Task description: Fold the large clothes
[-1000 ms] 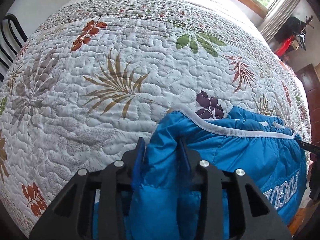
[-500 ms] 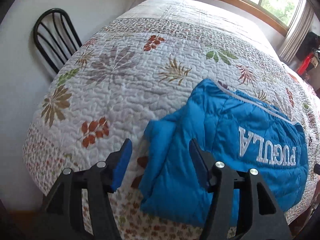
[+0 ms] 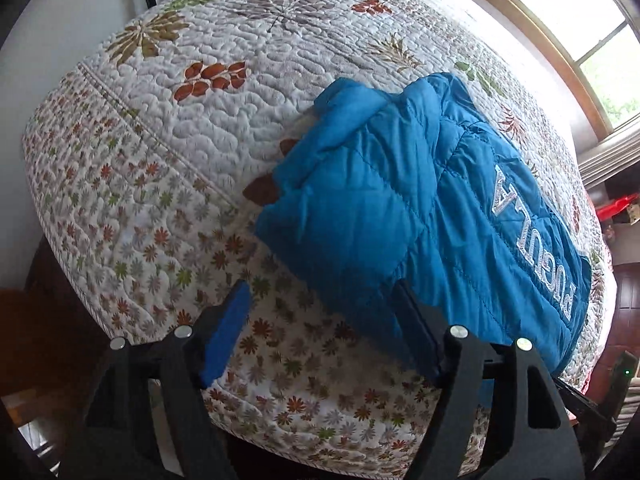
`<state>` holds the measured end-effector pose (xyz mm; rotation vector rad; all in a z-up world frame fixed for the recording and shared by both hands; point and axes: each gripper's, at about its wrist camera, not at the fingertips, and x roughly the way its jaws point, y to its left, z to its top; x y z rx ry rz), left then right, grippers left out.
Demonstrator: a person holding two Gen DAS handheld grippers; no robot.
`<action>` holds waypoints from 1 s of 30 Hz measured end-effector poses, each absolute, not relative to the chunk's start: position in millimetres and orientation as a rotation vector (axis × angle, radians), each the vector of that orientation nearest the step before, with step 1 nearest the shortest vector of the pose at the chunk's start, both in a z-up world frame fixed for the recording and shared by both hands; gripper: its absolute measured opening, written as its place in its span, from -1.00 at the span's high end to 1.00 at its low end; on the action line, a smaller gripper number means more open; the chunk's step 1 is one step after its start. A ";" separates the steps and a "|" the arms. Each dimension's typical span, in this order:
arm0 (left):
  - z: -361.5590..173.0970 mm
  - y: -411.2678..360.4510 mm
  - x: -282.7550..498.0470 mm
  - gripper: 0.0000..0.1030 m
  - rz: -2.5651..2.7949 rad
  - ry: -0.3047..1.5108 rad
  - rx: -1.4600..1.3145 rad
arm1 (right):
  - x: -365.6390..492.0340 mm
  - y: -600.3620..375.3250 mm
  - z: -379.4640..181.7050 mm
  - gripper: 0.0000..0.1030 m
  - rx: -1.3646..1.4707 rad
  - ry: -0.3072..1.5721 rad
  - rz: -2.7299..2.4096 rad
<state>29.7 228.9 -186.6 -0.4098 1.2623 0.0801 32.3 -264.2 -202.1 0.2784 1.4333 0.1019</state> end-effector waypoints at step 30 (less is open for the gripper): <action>-233.5 268.2 23.0 0.60 -0.104 0.986 -1.055 | 37.8 -261.9 -205.8 0.67 0.249 1.484 0.080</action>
